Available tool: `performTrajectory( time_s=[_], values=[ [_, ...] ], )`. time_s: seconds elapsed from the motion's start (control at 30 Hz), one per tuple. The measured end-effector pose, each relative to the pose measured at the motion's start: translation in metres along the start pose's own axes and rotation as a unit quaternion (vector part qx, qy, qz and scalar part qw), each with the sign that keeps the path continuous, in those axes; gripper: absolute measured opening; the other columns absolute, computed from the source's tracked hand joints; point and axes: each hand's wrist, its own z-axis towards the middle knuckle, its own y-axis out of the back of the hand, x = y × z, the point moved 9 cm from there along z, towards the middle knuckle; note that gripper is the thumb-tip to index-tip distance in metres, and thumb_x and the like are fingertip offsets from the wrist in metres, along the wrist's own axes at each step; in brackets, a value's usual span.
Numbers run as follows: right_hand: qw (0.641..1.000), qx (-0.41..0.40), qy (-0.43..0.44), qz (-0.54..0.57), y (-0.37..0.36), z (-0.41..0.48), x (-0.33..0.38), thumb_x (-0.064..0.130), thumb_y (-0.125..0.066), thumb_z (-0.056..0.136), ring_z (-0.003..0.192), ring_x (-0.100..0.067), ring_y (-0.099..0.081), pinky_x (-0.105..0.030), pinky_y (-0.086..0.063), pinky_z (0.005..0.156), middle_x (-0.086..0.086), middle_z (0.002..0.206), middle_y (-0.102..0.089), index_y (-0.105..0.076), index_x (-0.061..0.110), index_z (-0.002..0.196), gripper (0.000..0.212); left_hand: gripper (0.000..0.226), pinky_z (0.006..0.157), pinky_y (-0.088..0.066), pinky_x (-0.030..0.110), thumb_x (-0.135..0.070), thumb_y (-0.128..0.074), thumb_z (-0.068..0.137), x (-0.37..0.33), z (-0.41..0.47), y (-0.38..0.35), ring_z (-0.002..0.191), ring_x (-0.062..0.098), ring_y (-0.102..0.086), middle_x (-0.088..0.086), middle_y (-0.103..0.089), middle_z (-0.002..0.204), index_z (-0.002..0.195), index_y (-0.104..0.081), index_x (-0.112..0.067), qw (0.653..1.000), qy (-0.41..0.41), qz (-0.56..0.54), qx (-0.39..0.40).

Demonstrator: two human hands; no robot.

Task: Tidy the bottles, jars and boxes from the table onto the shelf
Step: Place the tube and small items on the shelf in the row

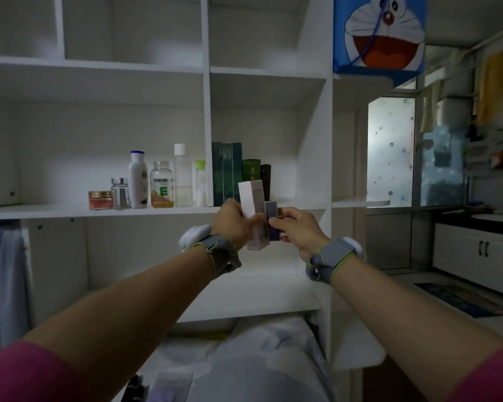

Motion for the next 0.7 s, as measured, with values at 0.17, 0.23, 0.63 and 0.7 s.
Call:
performTrajectory(
  time_s=[0.17, 0.23, 0.63, 0.7],
  values=[
    [0.999, -0.031, 0.023, -0.001, 0.020, 0.033, 0.009, -0.003, -0.058, 0.090, 0.070, -0.009, -0.055, -0.007, -0.044, 0.045, -0.013, 0.101, -0.060, -0.057, -0.005, 0.121, 0.031, 0.036, 0.083, -0.057, 0.046, -0.028, -0.071, 0.083, -0.019, 0.029, -0.019, 0.104, 0.032, -0.063, 0.012, -0.062, 0.116, 0.104, -0.048, -0.010, 0.999, -0.033, 0.009, -0.025],
    [0.998, -0.045, 0.034, -0.004, 0.028, 0.051, 0.011, -0.001, -0.060, 0.089, 0.072, -0.012, -0.058, -0.010, -0.046, 0.048, -0.013, 0.101, -0.062, -0.059, -0.002, 0.120, 0.030, 0.036, 0.085, -0.056, 0.047, -0.027, -0.071, 0.083, -0.026, 0.043, -0.027, 0.105, 0.033, -0.062, 0.013, -0.062, 0.116, 0.106, -0.049, -0.009, 0.999, -0.043, 0.000, -0.034],
    [0.992, -0.111, 0.044, -0.044, 0.071, 0.131, -0.002, 0.008, -0.069, 0.083, 0.099, -0.035, -0.065, -0.048, -0.053, 0.091, -0.012, 0.099, -0.068, -0.064, 0.020, 0.090, 0.015, 0.044, 0.079, -0.057, 0.047, -0.037, -0.071, 0.082, -0.046, 0.107, -0.068, 0.098, 0.033, -0.064, 0.013, -0.062, 0.114, 0.109, -0.049, -0.010, 0.996, -0.072, 0.017, -0.054],
    [0.992, -0.111, 0.044, -0.047, 0.073, 0.139, -0.003, 0.008, -0.068, 0.084, 0.099, -0.035, -0.065, -0.048, -0.053, 0.091, -0.013, 0.101, -0.068, -0.065, 0.016, 0.098, 0.016, 0.048, 0.081, -0.057, 0.047, -0.039, -0.070, 0.081, -0.047, 0.115, -0.073, 0.102, 0.033, -0.062, 0.014, -0.060, 0.117, 0.112, -0.048, -0.009, 0.995, -0.076, 0.044, -0.056]
  ],
)
